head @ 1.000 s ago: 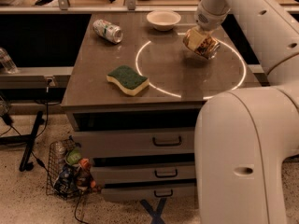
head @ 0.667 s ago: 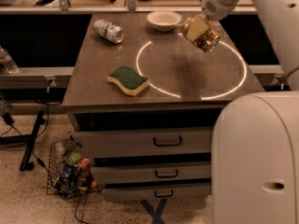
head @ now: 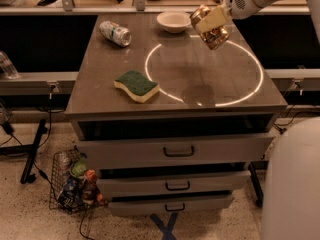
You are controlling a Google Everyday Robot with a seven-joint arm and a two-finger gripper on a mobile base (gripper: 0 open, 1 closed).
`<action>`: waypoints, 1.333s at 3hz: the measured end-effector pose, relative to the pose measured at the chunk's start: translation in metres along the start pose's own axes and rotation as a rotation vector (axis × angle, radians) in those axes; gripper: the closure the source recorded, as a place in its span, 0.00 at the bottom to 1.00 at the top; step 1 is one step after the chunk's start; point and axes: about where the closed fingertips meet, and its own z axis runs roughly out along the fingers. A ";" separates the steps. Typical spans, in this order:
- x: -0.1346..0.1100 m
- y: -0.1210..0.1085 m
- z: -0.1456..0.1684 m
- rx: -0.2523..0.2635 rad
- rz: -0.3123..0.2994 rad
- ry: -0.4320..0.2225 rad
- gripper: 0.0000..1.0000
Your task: Place orange can upright
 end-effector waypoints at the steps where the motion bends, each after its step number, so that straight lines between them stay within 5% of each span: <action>1: 0.000 0.003 -0.008 -0.063 0.025 -0.128 1.00; 4: 0.025 0.002 -0.015 -0.259 0.048 -0.405 1.00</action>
Offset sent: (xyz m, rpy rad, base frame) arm -0.0276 -0.0180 0.0019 0.3644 -0.1317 0.1193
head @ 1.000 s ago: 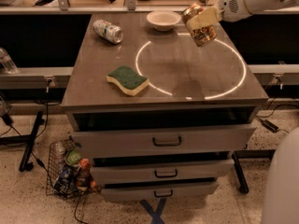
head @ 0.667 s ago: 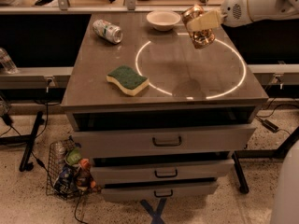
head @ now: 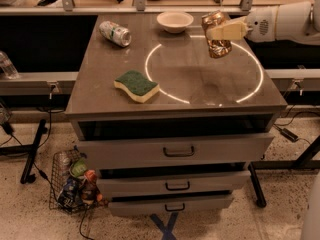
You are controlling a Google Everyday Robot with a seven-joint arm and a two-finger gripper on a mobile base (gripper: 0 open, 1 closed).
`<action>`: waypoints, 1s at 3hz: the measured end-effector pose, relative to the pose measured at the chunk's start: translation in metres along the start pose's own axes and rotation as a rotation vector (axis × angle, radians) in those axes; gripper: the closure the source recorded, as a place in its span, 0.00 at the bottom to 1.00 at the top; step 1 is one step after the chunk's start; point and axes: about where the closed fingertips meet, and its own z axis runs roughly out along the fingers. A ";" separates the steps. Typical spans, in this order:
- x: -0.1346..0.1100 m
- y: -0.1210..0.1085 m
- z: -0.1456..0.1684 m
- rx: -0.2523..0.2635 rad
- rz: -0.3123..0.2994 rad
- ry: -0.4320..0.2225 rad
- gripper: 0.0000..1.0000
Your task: Place orange can upright
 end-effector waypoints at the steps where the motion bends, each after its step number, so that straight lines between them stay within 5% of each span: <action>1: 0.007 0.001 -0.005 -0.054 -0.057 -0.078 1.00; 3: 0.013 -0.001 0.003 -0.055 -0.072 -0.142 1.00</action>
Offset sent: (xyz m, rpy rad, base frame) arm -0.0042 -0.0061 -0.0039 0.0478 -0.0502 0.0356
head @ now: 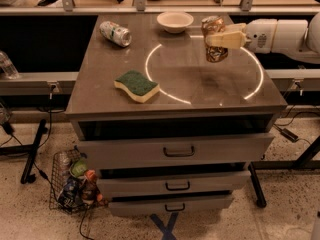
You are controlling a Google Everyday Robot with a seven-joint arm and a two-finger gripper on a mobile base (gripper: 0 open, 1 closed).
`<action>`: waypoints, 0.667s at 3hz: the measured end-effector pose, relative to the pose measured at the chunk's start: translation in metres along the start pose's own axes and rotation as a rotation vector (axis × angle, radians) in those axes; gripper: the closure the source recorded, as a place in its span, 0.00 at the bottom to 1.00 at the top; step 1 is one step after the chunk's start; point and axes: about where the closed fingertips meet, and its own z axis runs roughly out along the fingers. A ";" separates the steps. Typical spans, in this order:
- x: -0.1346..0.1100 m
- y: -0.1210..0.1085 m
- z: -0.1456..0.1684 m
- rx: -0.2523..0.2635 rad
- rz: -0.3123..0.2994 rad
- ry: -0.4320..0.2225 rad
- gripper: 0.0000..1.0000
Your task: Place orange can upright
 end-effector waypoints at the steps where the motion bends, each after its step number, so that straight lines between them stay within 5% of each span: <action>1: 0.022 -0.010 -0.003 0.020 -0.026 -0.073 1.00; 2: 0.042 -0.018 -0.010 0.028 -0.071 -0.110 1.00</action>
Offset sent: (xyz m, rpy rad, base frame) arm -0.0020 -0.0430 -0.0691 0.0624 -0.1974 -0.0439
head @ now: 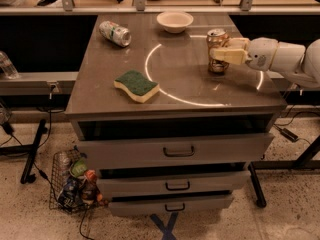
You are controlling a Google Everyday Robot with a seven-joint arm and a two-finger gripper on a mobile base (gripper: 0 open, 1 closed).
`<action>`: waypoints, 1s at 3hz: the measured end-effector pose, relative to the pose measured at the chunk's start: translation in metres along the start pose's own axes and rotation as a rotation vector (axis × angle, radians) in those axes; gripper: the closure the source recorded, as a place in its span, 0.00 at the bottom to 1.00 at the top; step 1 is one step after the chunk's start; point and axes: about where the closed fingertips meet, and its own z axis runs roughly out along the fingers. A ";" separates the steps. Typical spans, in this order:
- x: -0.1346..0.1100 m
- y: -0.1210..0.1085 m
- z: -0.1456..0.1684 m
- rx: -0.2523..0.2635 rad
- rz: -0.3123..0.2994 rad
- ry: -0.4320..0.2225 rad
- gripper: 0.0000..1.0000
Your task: Place orange can upright
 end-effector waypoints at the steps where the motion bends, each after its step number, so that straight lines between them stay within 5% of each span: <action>1: 0.013 -0.005 -0.008 -0.005 -0.047 -0.021 0.82; 3: 0.017 -0.008 -0.017 -0.006 -0.078 -0.015 0.36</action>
Offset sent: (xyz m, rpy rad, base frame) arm -0.0068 -0.0423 -0.0191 -0.0635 -0.0988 -0.0011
